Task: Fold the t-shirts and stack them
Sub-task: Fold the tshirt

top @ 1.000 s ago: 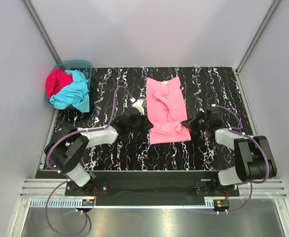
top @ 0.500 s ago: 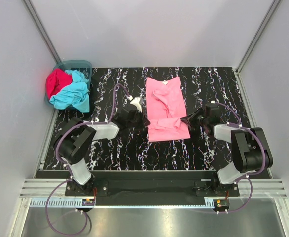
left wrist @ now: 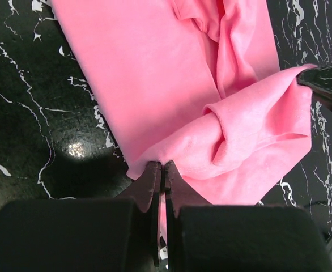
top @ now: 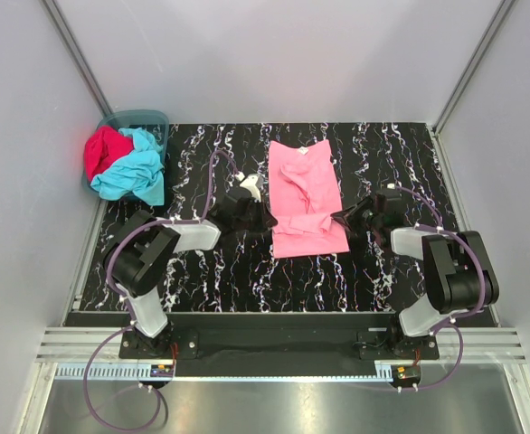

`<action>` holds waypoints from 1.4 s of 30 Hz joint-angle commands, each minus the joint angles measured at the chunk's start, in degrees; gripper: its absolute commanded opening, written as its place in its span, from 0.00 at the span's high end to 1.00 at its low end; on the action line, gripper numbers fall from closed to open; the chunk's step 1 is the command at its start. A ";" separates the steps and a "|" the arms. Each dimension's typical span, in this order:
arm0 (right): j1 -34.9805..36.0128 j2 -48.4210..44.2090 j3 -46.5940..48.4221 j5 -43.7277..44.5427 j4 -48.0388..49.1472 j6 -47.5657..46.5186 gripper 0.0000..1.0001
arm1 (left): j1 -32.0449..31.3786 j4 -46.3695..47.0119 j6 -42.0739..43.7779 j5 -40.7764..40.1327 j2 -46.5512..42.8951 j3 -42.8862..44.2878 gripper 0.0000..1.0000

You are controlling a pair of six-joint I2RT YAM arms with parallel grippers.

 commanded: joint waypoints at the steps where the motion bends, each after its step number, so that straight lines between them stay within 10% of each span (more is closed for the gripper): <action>1: -0.64 1.73 1.12 1.86 4.13 0.56 1.00 | 0.46 3.68 0.96 1.09 0.77 2.64 0.98; 6: -0.55 4.28 0.15 1.60 7.21 0.82 1.00 | 0.55 3.68 1.05 1.36 1.21 2.99 0.98; 13: -0.55 2.80 -0.03 2.03 8.18 -0.23 0.69 | 0.55 5.61 0.78 2.68 0.24 1.50 0.98; 42: -0.37 -10.13 -9.78 -0.43 0.45 -2.87 0.65 | 0.55 7.55 -0.45 3.65 -1.25 -0.44 1.00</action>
